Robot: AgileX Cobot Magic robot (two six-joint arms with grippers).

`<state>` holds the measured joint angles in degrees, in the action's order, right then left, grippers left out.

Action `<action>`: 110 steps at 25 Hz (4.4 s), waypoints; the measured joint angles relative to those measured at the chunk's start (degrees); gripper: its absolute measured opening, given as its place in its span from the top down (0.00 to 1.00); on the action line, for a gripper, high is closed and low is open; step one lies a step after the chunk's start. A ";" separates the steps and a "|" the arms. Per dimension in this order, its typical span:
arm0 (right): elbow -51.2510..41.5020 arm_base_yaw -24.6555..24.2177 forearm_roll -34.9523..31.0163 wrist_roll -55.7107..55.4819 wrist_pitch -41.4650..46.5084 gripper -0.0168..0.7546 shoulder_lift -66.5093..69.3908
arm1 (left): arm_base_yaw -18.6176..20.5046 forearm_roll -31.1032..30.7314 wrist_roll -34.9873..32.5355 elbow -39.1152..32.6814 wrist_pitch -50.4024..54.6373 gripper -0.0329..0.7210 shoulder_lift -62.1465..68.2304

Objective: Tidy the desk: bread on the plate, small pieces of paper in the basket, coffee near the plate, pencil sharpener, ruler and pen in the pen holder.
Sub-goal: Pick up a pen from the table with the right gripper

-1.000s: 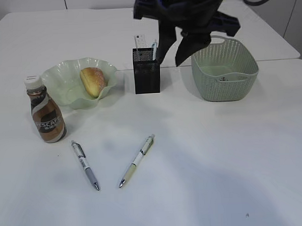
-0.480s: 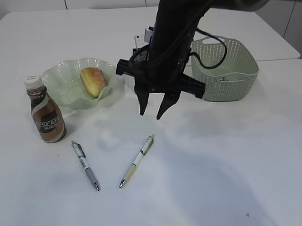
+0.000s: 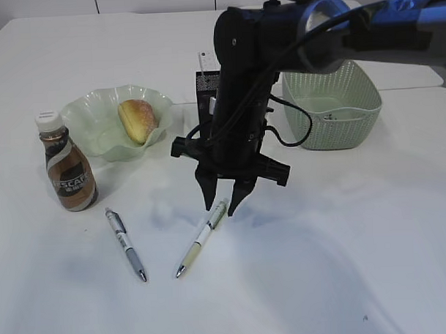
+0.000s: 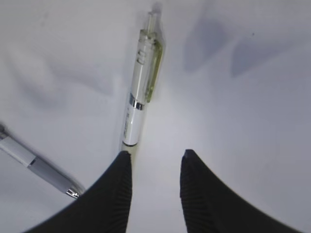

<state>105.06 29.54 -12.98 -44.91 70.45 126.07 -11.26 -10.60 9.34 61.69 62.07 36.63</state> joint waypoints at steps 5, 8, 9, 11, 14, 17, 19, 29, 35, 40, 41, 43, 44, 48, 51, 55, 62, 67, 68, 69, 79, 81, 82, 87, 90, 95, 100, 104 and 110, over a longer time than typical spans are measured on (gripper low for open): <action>0.00 0.10 -0.14 -0.92 -0.73 0.61 2.10 | 0.00 -0.85 0.00 0.00 0.00 0.60 0.00; 0.00 1.22 -0.14 -2.95 -2.94 0.61 3.04 | 0.00 -1.06 0.00 0.00 0.00 0.60 0.00; 0.00 1.38 -0.14 -3.08 -3.42 0.61 3.17 | 0.00 -1.18 0.00 0.00 0.00 0.60 0.00; 0.00 2.01 -0.14 -3.42 -4.21 0.61 3.79 | 0.00 -1.18 0.00 0.00 0.14 0.60 0.00; 0.00 2.41 -0.14 -3.95 -5.31 0.61 4.80 | 0.00 -1.18 0.00 0.00 0.57 0.60 0.00; 0.00 2.46 -0.14 -4.09 -6.70 0.61 4.89 | 0.00 -1.18 0.00 0.00 1.13 0.60 0.00; 0.00 2.46 -0.01 -4.23 -7.85 0.61 4.89 | 0.00 -1.18 0.00 0.00 1.39 0.60 0.00; 0.00 2.46 1.18 -5.87 -7.77 0.62 5.80 | 0.00 -1.39 0.00 0.00 1.42 0.60 0.00; 0.00 2.46 1.67 -6.38 -7.70 0.62 5.80 | 0.00 -2.23 0.00 0.00 1.52 0.60 0.00; 0.00 2.46 1.76 -6.70 -7.55 0.62 5.80 | 0.00 -2.56 0.00 0.00 1.54 0.60 0.00; 0.00 2.46 1.76 -6.70 -7.55 0.62 5.80 | 0.00 -2.58 0.00 0.00 1.54 0.60 0.00; 0.00 2.46 1.76 -6.70 -7.55 0.62 5.80 | 0.00 -2.69 0.00 0.00 1.54 0.60 0.00; 0.00 2.46 1.76 -6.70 -7.55 0.62 5.80 | 0.00 -2.69 0.00 0.00 1.54 0.60 0.00; 0.00 2.55 1.24 -6.77 -7.31 0.62 6.30 | 0.00 -2.69 0.00 0.00 1.54 0.60 0.00; 0.00 2.89 0.36 -6.77 -7.12 0.62 7.51 | 0.00 -2.82 0.00 0.00 1.54 0.60 0.00; 0.00 3.80 0.12 -6.77 -6.94 0.62 8.39 | 0.00 -2.93 0.00 0.00 1.54 0.60 0.00; 0.31 3.89 -0.42 -6.77 -6.70 0.62 8.74 | 0.00 -3.01 0.00 0.00 1.64 0.60 0.00; 0.29 3.89 0.68 -6.82 -6.70 0.62 8.74 | 0.00 -3.01 0.00 0.00 1.75 0.60 0.00; 0.34 3.89 1.41 -6.82 -6.70 0.62 8.74 | 0.00 -3.01 0.00 0.00 1.75 0.60 0.00; 0.34 3.89 1.52 -6.82 -6.70 0.62 8.74 | 0.00 -3.01 0.00 0.00 1.75 0.60 0.00; 0.34 3.89 3.70 -6.82 -8.01 0.62 8.74 | 0.00 -3.17 0.00 0.00 1.75 0.60 0.00; 0.34 3.89 3.81 -6.82 -8.23 0.62 8.74 | 0.00 -3.17 0.00 0.00 1.75 0.60 0.00; 0.34 3.89 3.81 -6.82 -8.23 0.62 8.74 | 0.00 -3.17 0.00 0.00 1.75 0.60 0.00; 0.56 3.89 3.94 -6.82 -8.73 0.63 8.92 | 0.00 -3.27 0.00 0.00 1.75 0.60 0.00; 0.70 3.89 3.70 -6.82 -8.73 0.70 9.15 | 0.00 -3.50 0.00 0.00 1.75 0.60 0.00; 0.84 3.89 3.25 -5.68 -8.63 0.84 9.28 | 0.00 -4.52 0.00 0.00 1.75 0.60 0.00; 0.84 3.89 3.46 -2.77 -8.29 0.86 9.28 | 0.00 -5.43 0.00 0.00 1.75 0.60 0.00; 1.00 3.89 3.56 1.13 -8.29 0.86 9.41 | 0.00 -5.58 0.00 0.00 1.75 0.60 0.00; 1.45 3.91 4.14 10.49 -6.77 0.86 9.55 | 0.00 -5.67 0.00 0.00 1.75 0.60 0.00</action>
<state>106.51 33.45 -8.84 -34.42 63.68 135.62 -11.26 -16.27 9.34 61.69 63.82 36.63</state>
